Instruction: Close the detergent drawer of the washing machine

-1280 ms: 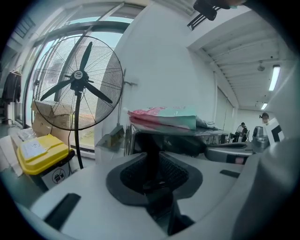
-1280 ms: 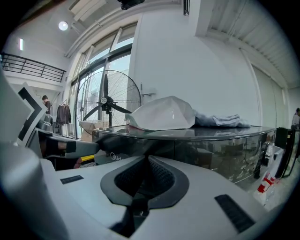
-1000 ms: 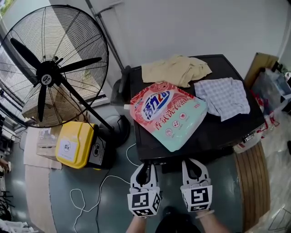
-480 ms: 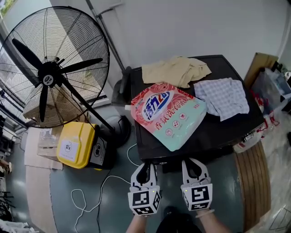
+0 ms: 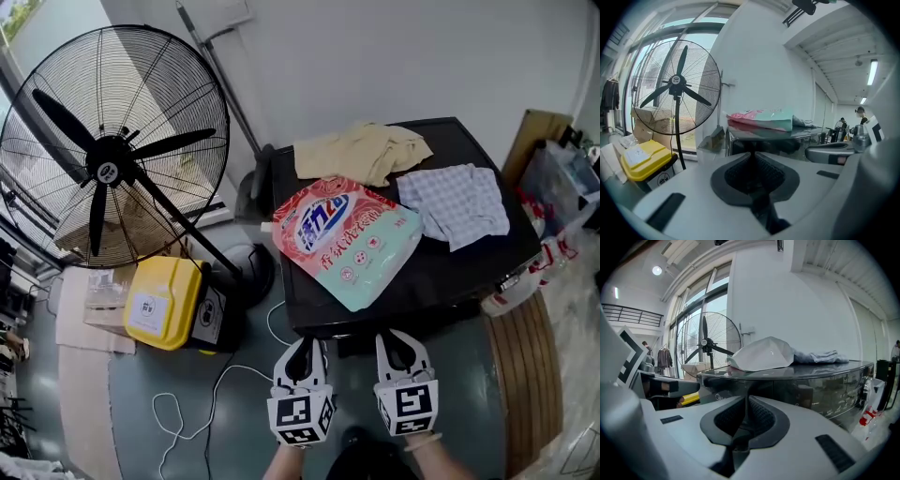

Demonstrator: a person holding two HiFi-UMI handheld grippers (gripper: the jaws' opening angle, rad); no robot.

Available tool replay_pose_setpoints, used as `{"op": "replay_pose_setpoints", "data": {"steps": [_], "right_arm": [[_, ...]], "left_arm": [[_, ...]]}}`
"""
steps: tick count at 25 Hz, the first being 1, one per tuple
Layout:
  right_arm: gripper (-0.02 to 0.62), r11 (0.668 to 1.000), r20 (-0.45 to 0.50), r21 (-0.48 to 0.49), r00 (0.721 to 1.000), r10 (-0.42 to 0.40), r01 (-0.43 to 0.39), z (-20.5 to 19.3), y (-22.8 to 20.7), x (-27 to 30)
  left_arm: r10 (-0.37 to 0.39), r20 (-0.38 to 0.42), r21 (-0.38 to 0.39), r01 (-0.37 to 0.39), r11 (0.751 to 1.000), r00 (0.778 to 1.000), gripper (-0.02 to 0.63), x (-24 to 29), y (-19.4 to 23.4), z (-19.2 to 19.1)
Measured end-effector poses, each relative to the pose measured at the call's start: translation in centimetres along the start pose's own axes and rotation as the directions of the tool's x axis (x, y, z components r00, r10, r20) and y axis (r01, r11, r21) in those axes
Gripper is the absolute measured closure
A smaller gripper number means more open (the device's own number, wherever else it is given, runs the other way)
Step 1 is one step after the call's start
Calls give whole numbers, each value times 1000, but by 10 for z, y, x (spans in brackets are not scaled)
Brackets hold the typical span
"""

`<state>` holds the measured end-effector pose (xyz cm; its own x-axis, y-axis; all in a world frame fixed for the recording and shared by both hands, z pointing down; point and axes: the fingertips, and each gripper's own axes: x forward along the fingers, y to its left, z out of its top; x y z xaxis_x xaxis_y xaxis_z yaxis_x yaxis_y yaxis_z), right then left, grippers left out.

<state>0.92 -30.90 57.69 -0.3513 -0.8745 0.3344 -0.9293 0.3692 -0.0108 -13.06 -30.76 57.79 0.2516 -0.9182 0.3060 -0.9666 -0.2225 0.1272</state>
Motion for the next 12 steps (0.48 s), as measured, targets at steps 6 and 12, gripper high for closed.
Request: {"op": "replay_pose_setpoints", "data": {"steps": [6, 12], "right_arm": [[548, 1000, 11, -1, 1000, 11, -11, 9, 2, -11], [549, 1000, 22, -7, 999, 24, -24, 18, 4, -23]], "left_arm": [[4, 7, 0, -4, 1000, 1000, 572, -14, -7, 5], [8, 14, 1, -8, 1000, 1000, 574, -28, -13, 10]]}}
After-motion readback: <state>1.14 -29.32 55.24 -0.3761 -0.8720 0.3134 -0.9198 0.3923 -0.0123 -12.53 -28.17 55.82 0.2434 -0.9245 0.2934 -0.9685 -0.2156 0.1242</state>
